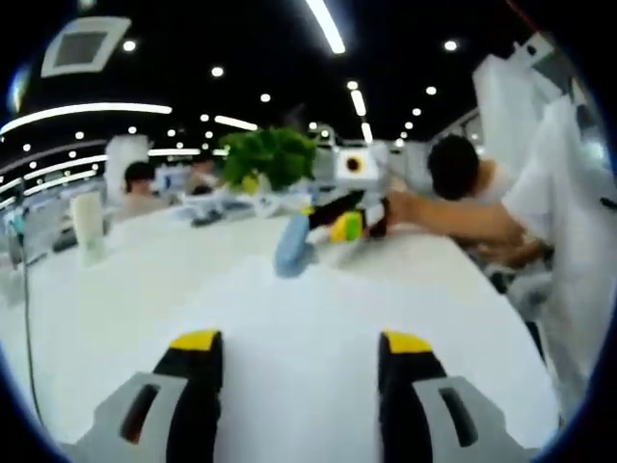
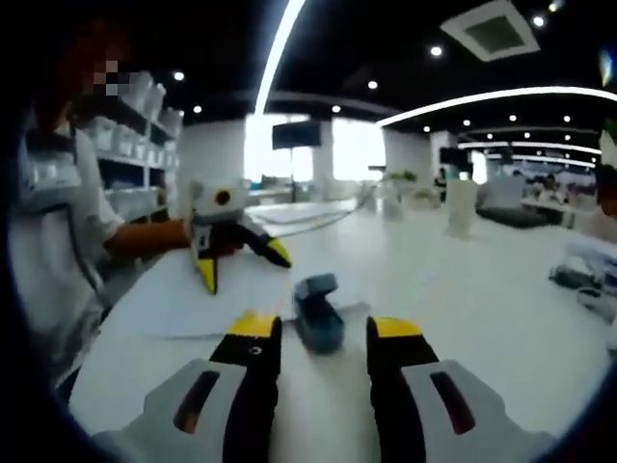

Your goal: Pick up the paper insert the paper into the punch align the paper edges press the punch to punch holes

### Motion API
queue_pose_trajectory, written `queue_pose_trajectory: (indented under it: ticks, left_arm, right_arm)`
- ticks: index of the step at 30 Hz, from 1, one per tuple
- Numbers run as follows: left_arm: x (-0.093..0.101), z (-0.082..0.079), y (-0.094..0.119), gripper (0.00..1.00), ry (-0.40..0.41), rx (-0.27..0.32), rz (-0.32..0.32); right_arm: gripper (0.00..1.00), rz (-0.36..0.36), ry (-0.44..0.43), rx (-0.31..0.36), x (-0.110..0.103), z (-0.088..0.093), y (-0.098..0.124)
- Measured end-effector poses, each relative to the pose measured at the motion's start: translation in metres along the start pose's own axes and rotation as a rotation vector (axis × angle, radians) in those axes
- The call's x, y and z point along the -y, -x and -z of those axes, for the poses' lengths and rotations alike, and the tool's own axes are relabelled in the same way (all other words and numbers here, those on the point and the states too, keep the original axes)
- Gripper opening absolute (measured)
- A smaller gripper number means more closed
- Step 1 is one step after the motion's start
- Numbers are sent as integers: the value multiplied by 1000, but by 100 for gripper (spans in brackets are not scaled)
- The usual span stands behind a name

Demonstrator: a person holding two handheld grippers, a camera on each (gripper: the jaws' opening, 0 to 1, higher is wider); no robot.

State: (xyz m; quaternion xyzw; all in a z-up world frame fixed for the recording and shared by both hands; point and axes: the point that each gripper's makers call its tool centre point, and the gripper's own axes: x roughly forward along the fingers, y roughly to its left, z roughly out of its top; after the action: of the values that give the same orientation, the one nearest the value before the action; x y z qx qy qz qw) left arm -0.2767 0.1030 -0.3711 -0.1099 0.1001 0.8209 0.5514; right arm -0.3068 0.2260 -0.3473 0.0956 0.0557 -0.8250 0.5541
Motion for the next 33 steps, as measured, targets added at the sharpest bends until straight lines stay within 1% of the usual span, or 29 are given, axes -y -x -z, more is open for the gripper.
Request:
queue_pose_trajectory:
  ticks: [5,7,10,13,16,21,24,27,33]
  left_arm:
    - [1,1,-1,65,17,-6,5]
    - [-1,2,-2,66,33,-11,-2]
    - [-1,2,-1,66,32,-10,0]
    - [-1,2,-2,66,34,-10,-1]
    - [1,1,-1,65,32,-9,2]
    - [0,1,-1,65,33,-9,2]
    - [1,2,-1,65,34,-10,2]
    - [1,1,-1,65,33,-9,3]
    - [2,1,-1,64,32,-9,6]
  right_arm:
    - [40,-32,3,-35,2,4,-6]
    - [40,-55,9,-60,0,8,-10]
    - [37,-88,18,-103,-5,15,-13]
    - [37,-106,29,-122,-8,18,-16]
    - [34,-117,13,-115,-8,17,-17]
    - [30,-122,39,-106,-6,15,-22]
    - [27,-132,24,-79,-6,11,-26]
    - [26,-123,45,-85,-5,13,-29]
    - [26,-114,65,-90,-3,15,-30]
